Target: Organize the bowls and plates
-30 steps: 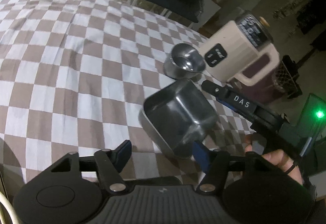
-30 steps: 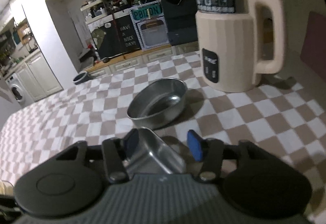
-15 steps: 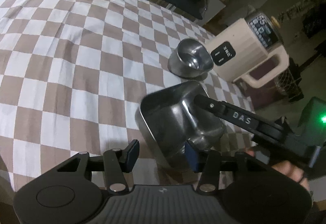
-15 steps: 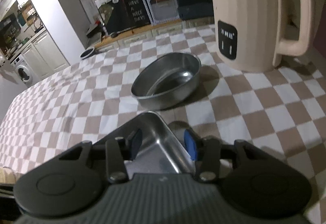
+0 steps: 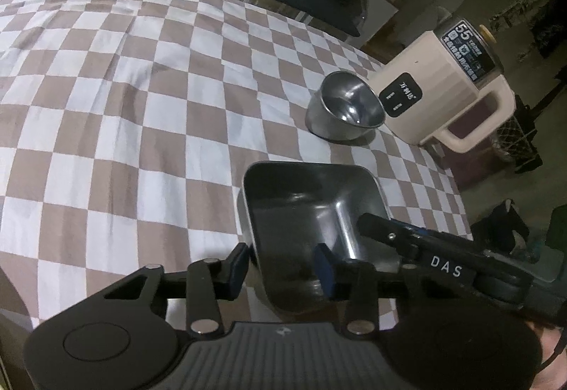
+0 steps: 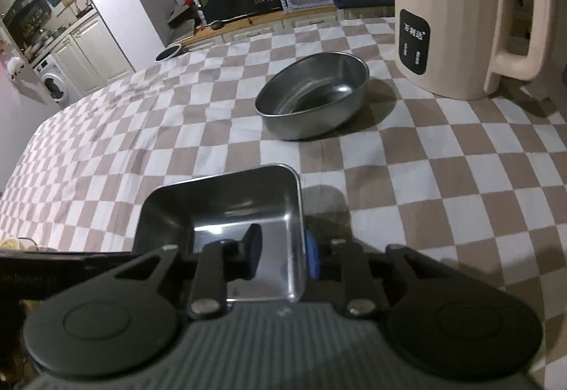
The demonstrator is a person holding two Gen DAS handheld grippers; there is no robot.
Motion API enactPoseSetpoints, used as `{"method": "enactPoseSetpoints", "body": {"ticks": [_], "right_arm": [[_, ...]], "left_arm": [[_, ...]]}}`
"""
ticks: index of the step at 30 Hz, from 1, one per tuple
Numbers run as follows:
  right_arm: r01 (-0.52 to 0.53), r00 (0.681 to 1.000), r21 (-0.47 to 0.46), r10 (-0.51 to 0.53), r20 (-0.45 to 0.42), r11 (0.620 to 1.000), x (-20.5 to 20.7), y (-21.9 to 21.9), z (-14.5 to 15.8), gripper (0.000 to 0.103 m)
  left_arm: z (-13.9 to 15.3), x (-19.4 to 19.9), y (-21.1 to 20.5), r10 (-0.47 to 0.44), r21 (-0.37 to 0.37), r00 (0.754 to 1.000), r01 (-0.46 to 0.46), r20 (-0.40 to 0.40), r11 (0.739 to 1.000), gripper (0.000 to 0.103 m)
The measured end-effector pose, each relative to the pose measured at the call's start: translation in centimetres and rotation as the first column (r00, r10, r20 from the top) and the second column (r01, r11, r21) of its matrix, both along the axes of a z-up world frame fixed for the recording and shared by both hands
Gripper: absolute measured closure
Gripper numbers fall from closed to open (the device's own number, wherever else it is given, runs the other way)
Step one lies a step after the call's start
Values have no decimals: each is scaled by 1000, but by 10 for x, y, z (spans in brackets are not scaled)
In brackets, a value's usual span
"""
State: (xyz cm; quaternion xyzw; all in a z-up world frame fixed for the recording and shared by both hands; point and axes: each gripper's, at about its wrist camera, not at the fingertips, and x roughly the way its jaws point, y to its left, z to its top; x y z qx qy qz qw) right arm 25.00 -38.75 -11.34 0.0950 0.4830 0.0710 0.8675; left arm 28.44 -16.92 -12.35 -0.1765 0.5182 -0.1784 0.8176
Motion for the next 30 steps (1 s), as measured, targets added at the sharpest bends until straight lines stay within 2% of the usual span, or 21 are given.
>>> {"method": "enactPoseSetpoints", "body": {"ticks": [8,13,18,21,25,30], "right_arm": [[15,1000,-74,-15,-6,997,4,4,-3,94],[33,999,-69,-30,45,997,-2,3,9,95],[56,991,-44,-50,126,997,-21,3,36,95],[56,985,-29,-51,163,998,-35,5,52,95],[39,977,5,-39,211,999,-56,11,73,95],[17,970,-7,-15,244,1000,-82,32,87,95]], "left_arm": [[-1,1,-4,-23,94,999,19,40,995,88],[10,-3,-7,-56,137,994,43,96,990,89],[35,-13,-1,-85,142,981,61,174,988,89],[49,-22,6,-93,150,974,62,207,987,96],[66,-39,15,-117,193,966,73,228,978,98],[79,-62,33,-136,211,962,85,238,974,98]]}}
